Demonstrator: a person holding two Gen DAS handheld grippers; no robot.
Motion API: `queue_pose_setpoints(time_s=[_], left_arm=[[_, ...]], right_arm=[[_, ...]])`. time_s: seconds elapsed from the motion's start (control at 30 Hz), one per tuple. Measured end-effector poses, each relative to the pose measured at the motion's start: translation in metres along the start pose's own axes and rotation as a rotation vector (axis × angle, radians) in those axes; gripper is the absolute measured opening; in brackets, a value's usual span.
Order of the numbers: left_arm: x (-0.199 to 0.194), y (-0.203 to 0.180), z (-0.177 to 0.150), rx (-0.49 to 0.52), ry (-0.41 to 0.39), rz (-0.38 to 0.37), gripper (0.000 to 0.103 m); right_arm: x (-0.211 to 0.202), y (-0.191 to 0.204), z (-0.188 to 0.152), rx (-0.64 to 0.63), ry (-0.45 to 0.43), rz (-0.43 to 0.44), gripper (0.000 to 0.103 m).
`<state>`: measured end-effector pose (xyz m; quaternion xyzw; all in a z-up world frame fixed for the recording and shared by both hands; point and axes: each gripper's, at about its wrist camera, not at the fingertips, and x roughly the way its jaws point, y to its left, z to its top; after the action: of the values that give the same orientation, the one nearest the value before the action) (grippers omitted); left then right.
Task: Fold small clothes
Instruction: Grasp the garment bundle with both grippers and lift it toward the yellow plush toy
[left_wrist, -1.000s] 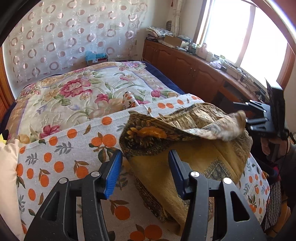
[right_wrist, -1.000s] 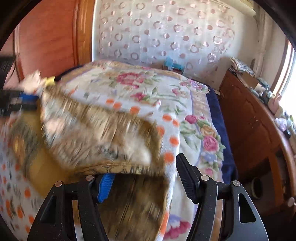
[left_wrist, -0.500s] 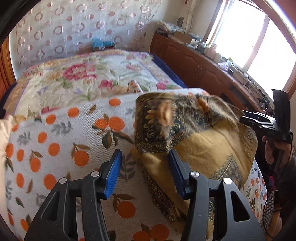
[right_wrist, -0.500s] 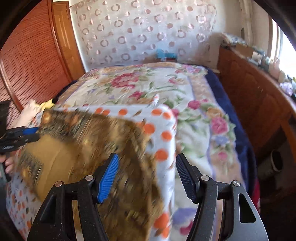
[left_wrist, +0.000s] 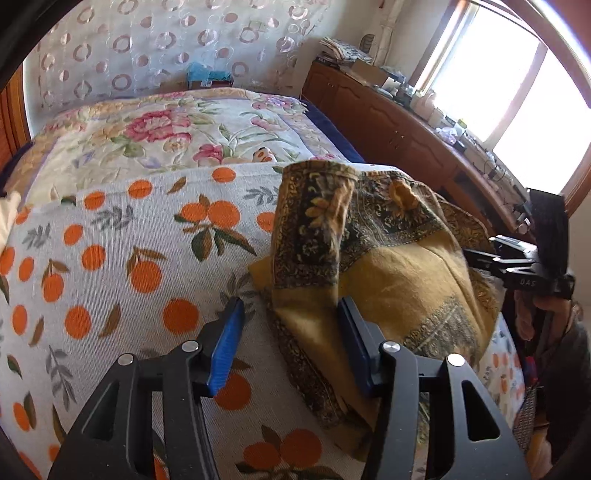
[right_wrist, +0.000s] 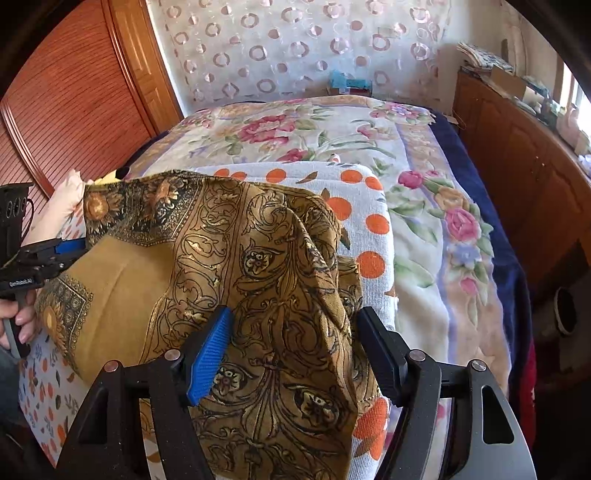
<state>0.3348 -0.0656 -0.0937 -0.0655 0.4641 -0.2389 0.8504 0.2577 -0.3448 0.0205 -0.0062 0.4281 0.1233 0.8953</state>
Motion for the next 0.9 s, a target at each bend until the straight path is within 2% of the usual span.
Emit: queue_pose_setpoints(time_s=[0.13,0.27,0.33,0.47,0.57,0.7,0.9], left_arm=[[-0.006,0.003,-0.008,-0.06,0.005,-0.057,0.047],[-0.002,0.0,-0.008,-0.085,0.019,-0.095,0.035],[-0.001,0.001,-0.008,-0.102,0.017,-0.112,0.035],[0.0,-0.001,-0.006,-0.091,0.016,-0.102,0.031],[0.001,-0.007,-0.006,-0.07,0.016,-0.092,0.023],[0.002,-0.009,-0.005,-0.056,0.014,-0.105,0.017],[-0.012,-0.017,-0.003,-0.014,-0.018,-0.119,0.009]], right_arm=[[0.006,0.002,-0.01,0.012,0.001,0.016,0.07],[0.005,0.004,-0.011,0.002,-0.001,0.017,0.068],[0.003,0.007,-0.013,-0.008,-0.001,0.018,0.064],[0.001,0.014,-0.015,-0.028,-0.002,0.011,0.059],[0.001,0.013,-0.015,-0.027,-0.002,0.028,0.054],[0.0,0.017,-0.016,-0.043,-0.005,0.044,0.037],[-0.004,0.028,-0.019,-0.09,-0.023,-0.032,0.02]])
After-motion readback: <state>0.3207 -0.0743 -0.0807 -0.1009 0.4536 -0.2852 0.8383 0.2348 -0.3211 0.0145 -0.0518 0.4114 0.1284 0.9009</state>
